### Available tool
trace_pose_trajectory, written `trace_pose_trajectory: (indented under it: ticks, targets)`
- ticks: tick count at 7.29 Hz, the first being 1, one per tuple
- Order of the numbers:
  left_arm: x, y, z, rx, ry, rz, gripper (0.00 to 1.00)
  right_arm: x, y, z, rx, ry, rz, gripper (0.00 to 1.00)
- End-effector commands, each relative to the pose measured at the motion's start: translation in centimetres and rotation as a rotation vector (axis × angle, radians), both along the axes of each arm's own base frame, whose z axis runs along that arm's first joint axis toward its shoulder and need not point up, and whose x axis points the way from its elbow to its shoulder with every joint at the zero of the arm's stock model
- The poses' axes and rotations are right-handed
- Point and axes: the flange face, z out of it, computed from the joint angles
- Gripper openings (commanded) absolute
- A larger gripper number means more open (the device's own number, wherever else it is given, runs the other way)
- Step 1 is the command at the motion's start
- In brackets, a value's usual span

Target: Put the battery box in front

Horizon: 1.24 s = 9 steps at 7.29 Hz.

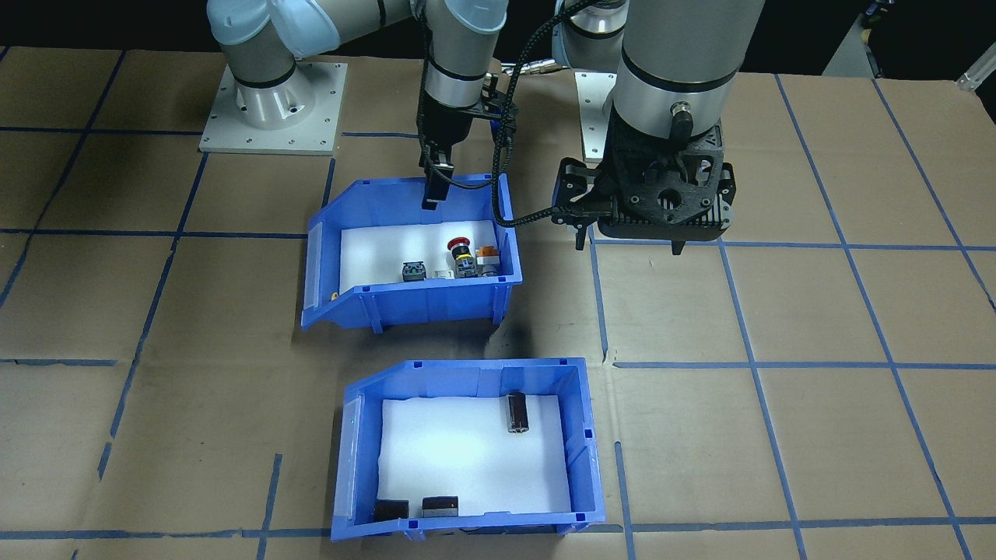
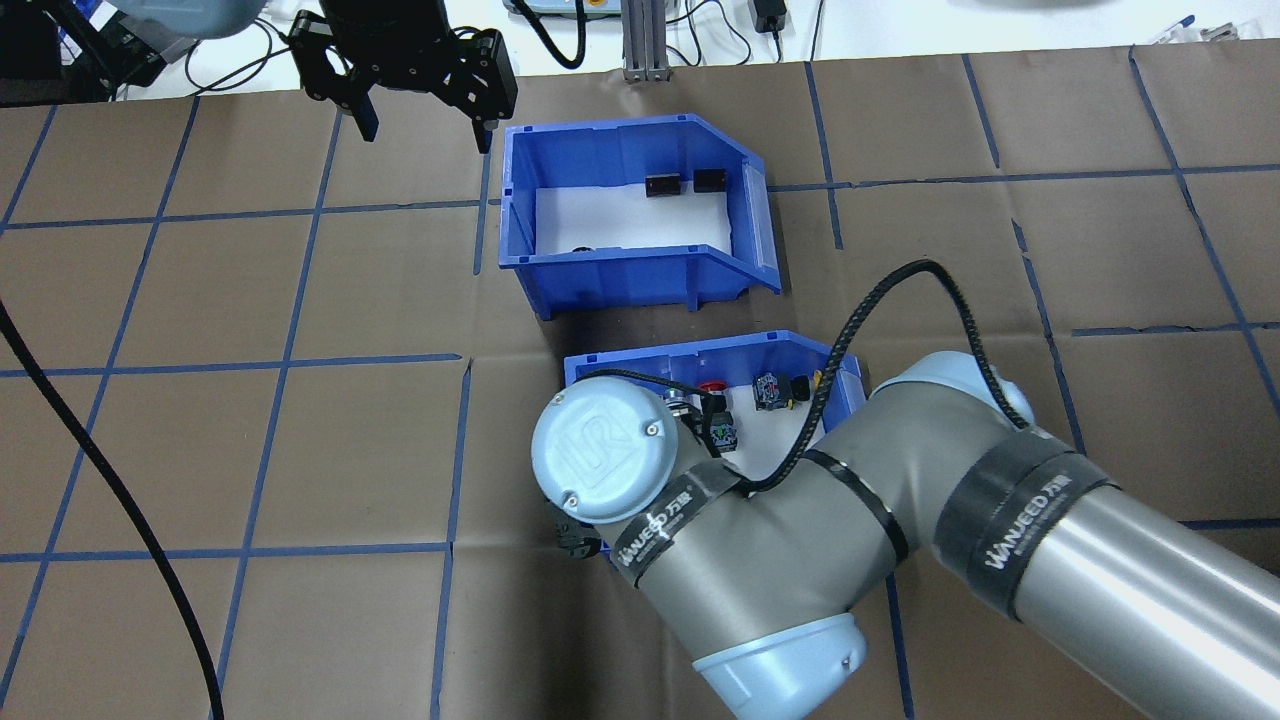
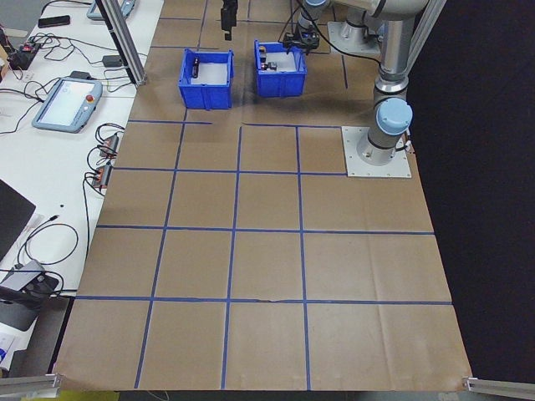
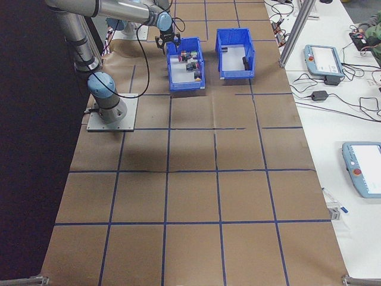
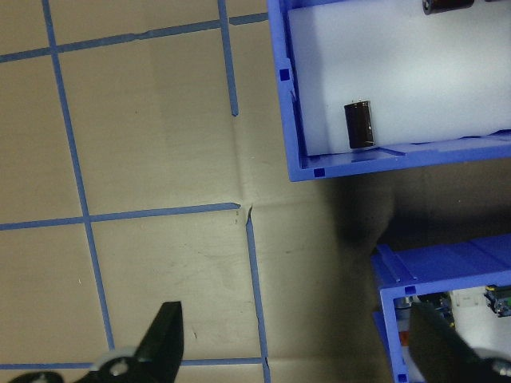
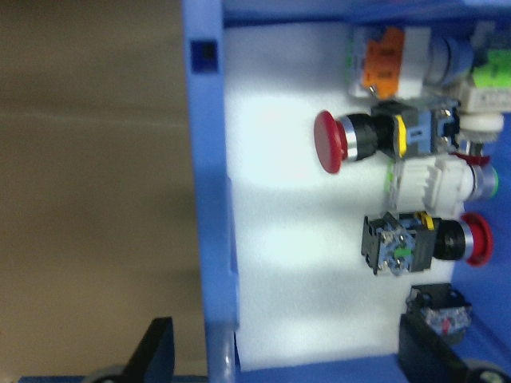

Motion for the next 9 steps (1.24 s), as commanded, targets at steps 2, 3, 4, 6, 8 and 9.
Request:
trace_pose_trajectory:
  ticks: [2,3,4,6,8,9]
  targets:
    - [1.1,1.3,1.3,0.001,0.000,-0.082,0.99,-9.7,-5.7,4.3,-0.040,-0.034,-0.257,1.00]
    - [2.1,2.9,1.8,0.029,-0.003,-0.059,0.99,-12.6,-8.0,4.5,-0.029,-0.104,-0.390,1.00]
    - [3.5,5.4,2.7,0.061,-0.011,-0.007,0.99,-15.7,-10.4,5.8,-0.040,-0.174,-0.539,1.00]
    - [4.8,9.2,3.6,0.074,-0.019,0.014,0.99,-20.3,-14.5,10.1,-0.119,-0.254,-0.751,1.00]
    - [5.3,14.3,2.2,0.096,-0.006,-0.073,0.99,-21.3,-18.0,11.7,-0.169,-0.291,-0.968,1.00]
    - [6.9,15.1,1.3,0.078,0.000,-0.052,0.99,-21.1,-19.8,13.1,-0.216,-0.344,-1.196,1.00]
